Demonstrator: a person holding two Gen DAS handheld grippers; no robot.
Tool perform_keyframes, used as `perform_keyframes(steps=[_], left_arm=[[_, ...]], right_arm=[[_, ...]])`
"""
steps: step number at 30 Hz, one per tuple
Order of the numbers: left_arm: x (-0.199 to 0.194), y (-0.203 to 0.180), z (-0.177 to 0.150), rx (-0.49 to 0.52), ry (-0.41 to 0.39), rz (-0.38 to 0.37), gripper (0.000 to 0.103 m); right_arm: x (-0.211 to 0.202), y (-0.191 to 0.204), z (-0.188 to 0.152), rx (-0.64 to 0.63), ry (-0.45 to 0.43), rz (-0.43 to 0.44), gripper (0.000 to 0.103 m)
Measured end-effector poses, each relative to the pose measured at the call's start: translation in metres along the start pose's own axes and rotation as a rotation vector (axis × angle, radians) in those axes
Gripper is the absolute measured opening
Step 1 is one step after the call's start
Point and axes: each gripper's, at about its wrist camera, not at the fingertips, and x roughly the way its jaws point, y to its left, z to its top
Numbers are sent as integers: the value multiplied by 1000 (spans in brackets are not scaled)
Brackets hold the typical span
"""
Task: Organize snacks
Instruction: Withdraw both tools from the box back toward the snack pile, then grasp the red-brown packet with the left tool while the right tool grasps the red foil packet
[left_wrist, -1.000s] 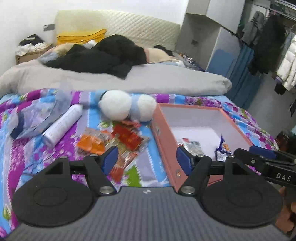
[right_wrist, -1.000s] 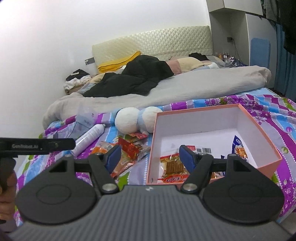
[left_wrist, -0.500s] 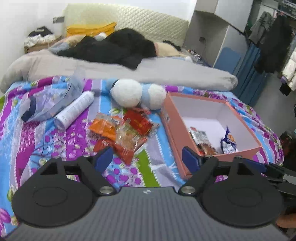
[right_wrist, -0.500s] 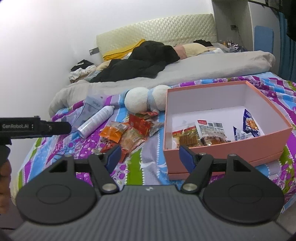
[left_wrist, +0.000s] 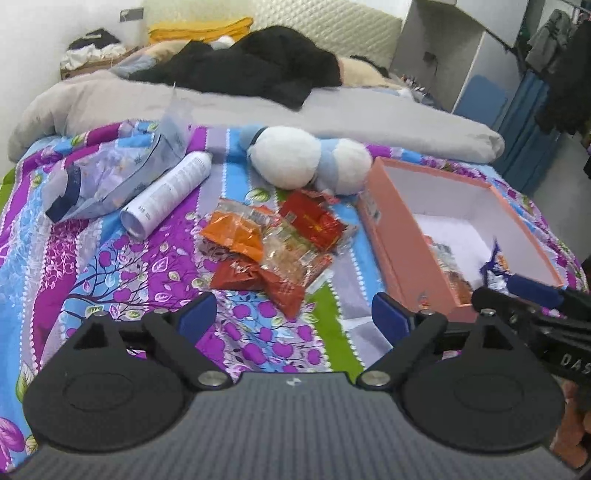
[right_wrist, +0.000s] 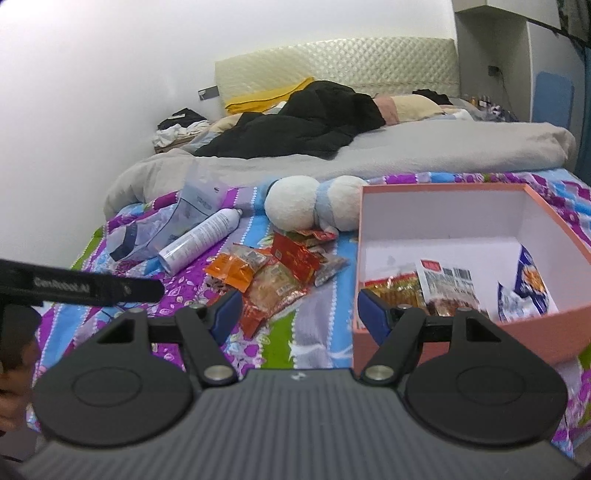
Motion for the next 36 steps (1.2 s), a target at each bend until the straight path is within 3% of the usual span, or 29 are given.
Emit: perform_keyframes(steps=[6, 8, 15, 18, 25, 30, 36], left_arm=[[42, 22, 2, -34, 13, 10, 96], [62, 29, 3, -53, 55, 15, 96], [118, 42, 5, -48, 89, -5, 96], [141, 46, 3, -26, 106, 26, 96], [179, 58, 7, 7, 107, 0, 96], [192, 57, 20, 93, 83, -1, 96], [210, 63, 22, 114, 137, -66, 96]], right_arm=[[34, 8, 9, -28, 17, 44, 70], [46, 11, 12, -42, 23, 51, 70], [98, 21, 22, -79, 55, 76, 70], [122, 25, 19, -80, 84, 99, 68], [181, 28, 15, -109, 152, 73, 67], [219, 27, 22, -157, 163, 44, 67], [255, 20, 25, -182, 177, 12, 67]])
